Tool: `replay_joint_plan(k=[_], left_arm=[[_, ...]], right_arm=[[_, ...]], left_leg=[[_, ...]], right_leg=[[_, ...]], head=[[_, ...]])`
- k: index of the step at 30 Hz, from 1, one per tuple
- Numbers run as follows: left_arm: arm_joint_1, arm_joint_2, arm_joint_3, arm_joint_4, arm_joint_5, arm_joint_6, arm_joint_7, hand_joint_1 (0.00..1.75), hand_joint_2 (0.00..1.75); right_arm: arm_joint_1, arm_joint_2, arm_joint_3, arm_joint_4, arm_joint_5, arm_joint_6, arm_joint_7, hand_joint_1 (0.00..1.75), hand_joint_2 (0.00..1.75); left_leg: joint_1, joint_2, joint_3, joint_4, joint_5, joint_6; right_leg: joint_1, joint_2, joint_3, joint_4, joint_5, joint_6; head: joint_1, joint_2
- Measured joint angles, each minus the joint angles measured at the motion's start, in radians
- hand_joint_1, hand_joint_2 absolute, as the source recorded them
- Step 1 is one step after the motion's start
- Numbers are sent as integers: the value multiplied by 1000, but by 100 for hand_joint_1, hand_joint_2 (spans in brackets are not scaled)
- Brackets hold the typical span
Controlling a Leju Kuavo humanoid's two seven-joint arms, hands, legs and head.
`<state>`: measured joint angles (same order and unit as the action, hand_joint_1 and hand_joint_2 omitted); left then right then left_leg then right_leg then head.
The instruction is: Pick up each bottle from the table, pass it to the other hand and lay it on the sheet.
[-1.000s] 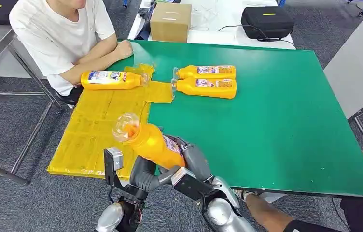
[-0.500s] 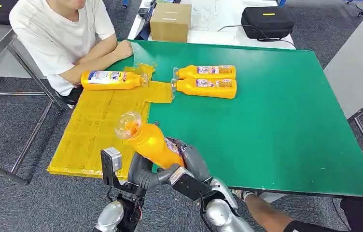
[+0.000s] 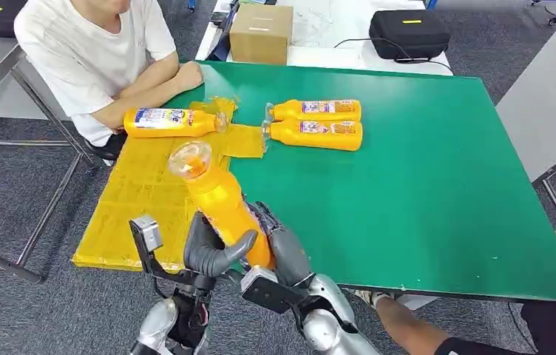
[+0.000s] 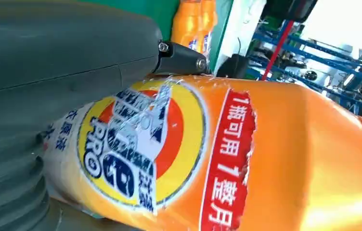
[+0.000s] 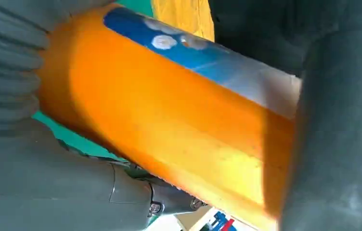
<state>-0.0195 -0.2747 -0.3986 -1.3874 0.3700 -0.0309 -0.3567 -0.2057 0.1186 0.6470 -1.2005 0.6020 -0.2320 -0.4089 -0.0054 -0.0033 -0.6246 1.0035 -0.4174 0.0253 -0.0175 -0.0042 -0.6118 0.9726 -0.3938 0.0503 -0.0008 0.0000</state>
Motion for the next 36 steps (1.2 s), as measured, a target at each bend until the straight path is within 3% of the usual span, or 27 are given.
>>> replay_joint_plan(k=[4,12,19,36], left_arm=[[-8,-2,21,0,107,-97,53,175,175],[-30,-2,17,1,89,-100,42,175,175],[-104,36,34,34,-390,218,-48,175,175],[-143,68,86,85,-486,242,-58,175,175]], right_arm=[[-5,5,5,7,-7,-54,-13,0,0],[-4,14,1,1,3,-164,-61,0,0],[57,14,-37,-116,35,-355,-129,0,0],[100,11,-68,-206,43,-366,-133,0,0]], left_leg=[[0,0,0,0,0,0],[0,0,0,0,0,0],[0,1,0,0,0,0],[0,0,-1,0,0,0]], right_leg=[[0,0,0,0,0,0],[0,0,0,0,0,0],[0,0,-1,0,0,0],[0,0,-1,0,0,0]], head=[[0,0],[0,0],[0,0],[0,0]])
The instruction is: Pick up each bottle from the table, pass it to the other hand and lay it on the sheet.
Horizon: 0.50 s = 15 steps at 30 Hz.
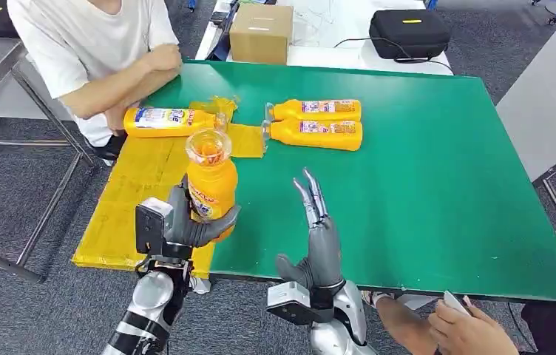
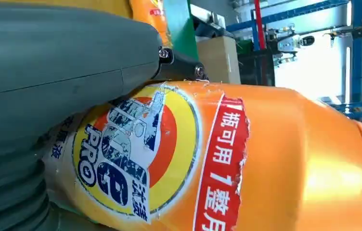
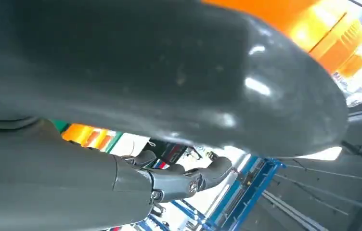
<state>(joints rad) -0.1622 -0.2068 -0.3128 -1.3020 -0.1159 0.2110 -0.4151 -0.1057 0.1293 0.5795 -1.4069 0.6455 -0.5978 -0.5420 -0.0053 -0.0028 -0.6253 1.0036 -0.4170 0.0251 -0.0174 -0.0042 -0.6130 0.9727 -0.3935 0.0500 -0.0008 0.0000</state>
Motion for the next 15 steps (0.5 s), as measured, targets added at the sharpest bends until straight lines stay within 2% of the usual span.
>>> replay_joint_plan(k=[7,11,15], left_arm=[[-94,25,39,131,-465,188,53,175,175],[-195,40,80,289,-588,192,88,175,175],[-329,70,98,487,-748,182,195,175,175]], right_arm=[[26,0,-29,-37,-44,13,-39,0,0],[39,1,-58,-53,-98,56,-64,0,0],[41,5,-77,-53,-129,96,-76,0,0]], left_leg=[[0,0,0,0,1,0],[0,0,0,0,1,0],[0,0,0,0,1,0]], right_leg=[[0,0,0,0,0,0],[0,0,0,0,1,0],[0,0,0,1,1,0]], head=[[0,0],[0,0],[0,0]])
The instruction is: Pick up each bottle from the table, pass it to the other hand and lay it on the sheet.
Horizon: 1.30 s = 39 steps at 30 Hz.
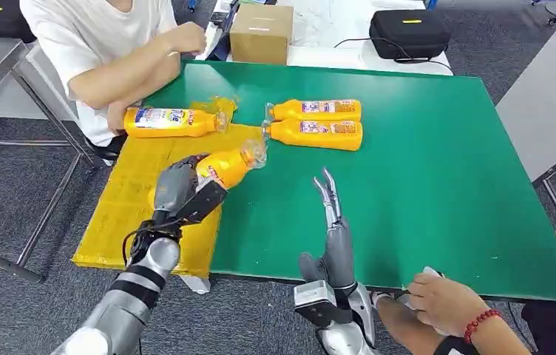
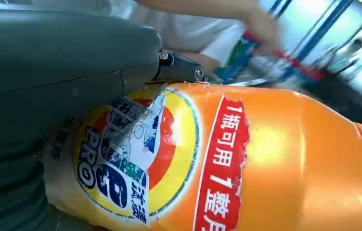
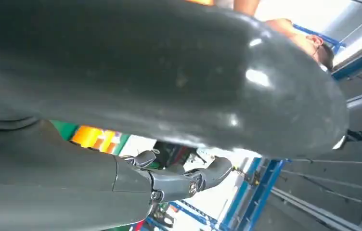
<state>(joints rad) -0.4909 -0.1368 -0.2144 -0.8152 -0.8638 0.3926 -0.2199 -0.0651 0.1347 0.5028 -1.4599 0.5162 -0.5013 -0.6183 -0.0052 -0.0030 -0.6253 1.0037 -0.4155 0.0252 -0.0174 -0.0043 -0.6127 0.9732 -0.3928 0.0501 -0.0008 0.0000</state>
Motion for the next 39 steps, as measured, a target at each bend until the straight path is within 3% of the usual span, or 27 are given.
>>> replay_joint_plan(k=[7,13,14,15,16,17,19,20,21,22,23,39], left_arm=[[-183,43,-8,267,-196,-91,143,175,175],[-277,55,-40,383,-259,-264,182,175,175],[-285,57,-45,397,-261,-280,182,168,175],[-291,60,-48,406,-262,-287,181,119,175],[-295,62,-48,414,-263,-292,181,154,175],[-299,64,-49,420,-263,-296,179,175,175],[-308,67,-51,433,-262,-341,153,175,175],[-311,70,-54,439,-257,-377,137,168,175],[-314,72,-58,446,-256,-416,122,145,175],[-315,74,-63,451,-265,-439,113,23,175],[-316,78,-71,456,-278,-459,104,5,175],[-346,94,-67,495,-186,-624,39,0,175]], right_arm=[[-1,4,-9,5,-28,36,-13,0,0],[-11,17,-12,28,-61,61,-32,0,0],[-13,18,-12,33,-66,61,-34,0,0],[-15,19,-12,35,-68,62,-36,0,0],[-17,20,-13,39,-70,63,-38,0,0],[-19,21,-13,42,-71,63,-40,0,0],[-23,23,-13,49,-79,69,-44,0,0],[-25,23,-13,53,-87,72,-47,0,0],[-29,23,-13,59,-95,75,-50,0,0],[-34,23,-13,67,-104,81,-56,0,0],[-38,23,-14,76,-112,84,-63,0,0],[-86,31,-12,130,-191,100,-78,0,0]], left_leg=[[0,0,-1,0,0,0],[0,0,-1,0,0,0],[0,0,-1,0,0,0],[0,0,-1,0,0,0],[0,0,-1,0,0,0],[0,0,-1,0,0,0],[0,0,-1,0,0,0],[0,0,-1,0,0,0],[0,0,-1,0,0,0],[0,0,-1,0,0,0],[0,0,-1,0,0,0],[0,0,-1,0,0,0]], right_leg=[[0,0,0,0,0,0],[0,0,0,0,0,0],[0,0,0,0,0,0],[0,0,0,0,0,0],[0,0,0,0,0,0],[0,0,0,0,0,0],[0,0,0,0,0,0],[0,0,0,1,0,0],[0,0,0,1,0,0],[0,0,0,1,0,0],[0,0,-1,1,0,0],[0,0,0,1,0,0]], head=[[0,0],[0,0],[0,0],[0,0],[0,0],[0,0],[0,0],[0,0],[0,0],[0,0],[0,0],[0,0]])
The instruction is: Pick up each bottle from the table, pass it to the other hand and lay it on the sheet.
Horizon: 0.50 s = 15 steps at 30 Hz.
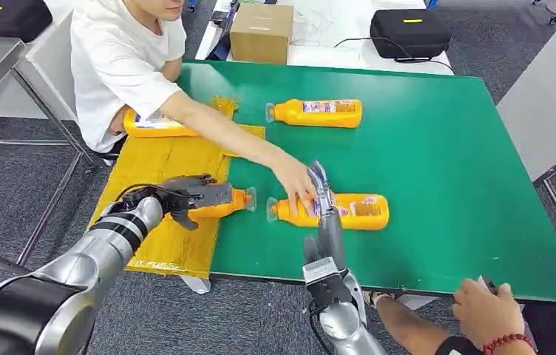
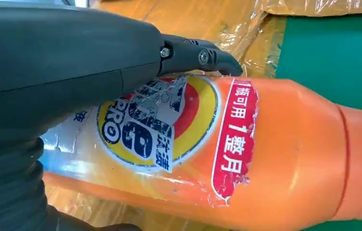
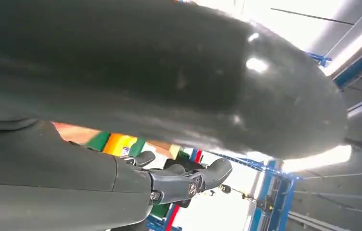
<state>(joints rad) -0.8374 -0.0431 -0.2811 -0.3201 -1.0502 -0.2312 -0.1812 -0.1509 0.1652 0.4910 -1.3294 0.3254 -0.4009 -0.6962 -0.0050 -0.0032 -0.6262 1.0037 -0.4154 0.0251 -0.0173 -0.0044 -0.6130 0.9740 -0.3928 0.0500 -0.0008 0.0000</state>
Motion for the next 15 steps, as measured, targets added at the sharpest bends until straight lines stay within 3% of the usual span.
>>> replay_joint_plan(k=[15], left_arm=[[18,-3,119,-14,254,-1,-232,0,175]], right_arm=[[-9,-5,17,6,-44,-8,0,0,0]], left_leg=[[0,0,0,0,0,0]], right_leg=[[0,0,0,0,0,0]], head=[[0,0]])
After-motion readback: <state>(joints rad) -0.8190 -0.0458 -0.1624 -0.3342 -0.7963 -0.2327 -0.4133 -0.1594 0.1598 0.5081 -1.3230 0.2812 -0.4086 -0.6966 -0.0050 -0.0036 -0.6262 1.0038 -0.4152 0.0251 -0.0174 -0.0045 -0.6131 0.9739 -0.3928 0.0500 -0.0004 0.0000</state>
